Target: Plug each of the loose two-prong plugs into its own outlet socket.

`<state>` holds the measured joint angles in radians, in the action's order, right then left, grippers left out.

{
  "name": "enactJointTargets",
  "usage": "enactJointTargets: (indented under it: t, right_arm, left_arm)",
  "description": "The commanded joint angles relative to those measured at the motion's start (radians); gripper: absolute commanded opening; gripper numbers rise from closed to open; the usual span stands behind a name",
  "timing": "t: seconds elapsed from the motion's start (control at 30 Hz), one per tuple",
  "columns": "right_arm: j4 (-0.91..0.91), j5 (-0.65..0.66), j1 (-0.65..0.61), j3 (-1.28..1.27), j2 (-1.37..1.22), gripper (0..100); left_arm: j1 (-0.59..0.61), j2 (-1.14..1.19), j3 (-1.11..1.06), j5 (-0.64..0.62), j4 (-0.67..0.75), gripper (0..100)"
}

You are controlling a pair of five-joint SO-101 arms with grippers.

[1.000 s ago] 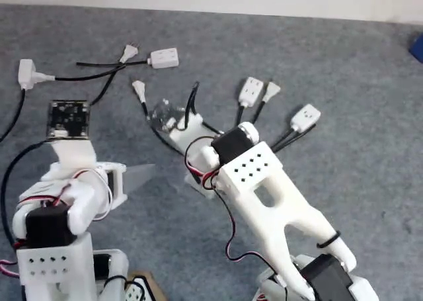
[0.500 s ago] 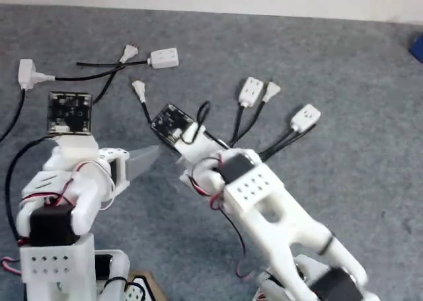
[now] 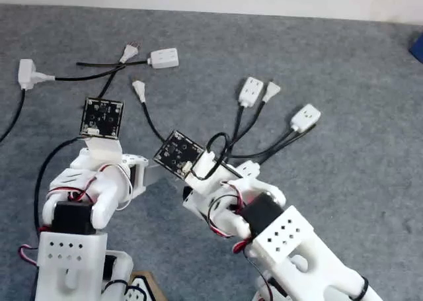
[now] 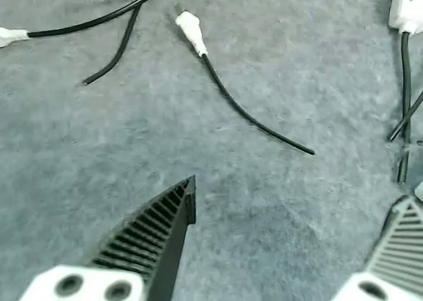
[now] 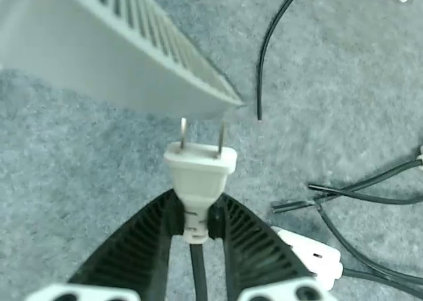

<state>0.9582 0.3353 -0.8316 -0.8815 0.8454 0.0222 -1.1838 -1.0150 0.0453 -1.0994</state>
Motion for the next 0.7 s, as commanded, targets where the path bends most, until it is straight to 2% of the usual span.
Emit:
enactJointTargets:
  t: [0.0, 0.4, 0.67]
  right_arm:
    - [0.002, -0.014, -0.022, 0.004, 0.031, 0.7]
    - [-0.019, -0.014, -0.021, 0.002, 0.028, 0.7]
    - [-0.019, -0.015, -0.021, 0.001, 0.027, 0.7]
  left_arm:
    - [-0.041, -0.008, -0.001, 0.005, 0.044, 44]
    - [-0.041, -0.002, 0.051, 0.008, 0.043, 44]
    - [-0.044, -0.008, 0.122, 0.008, -0.032, 44]
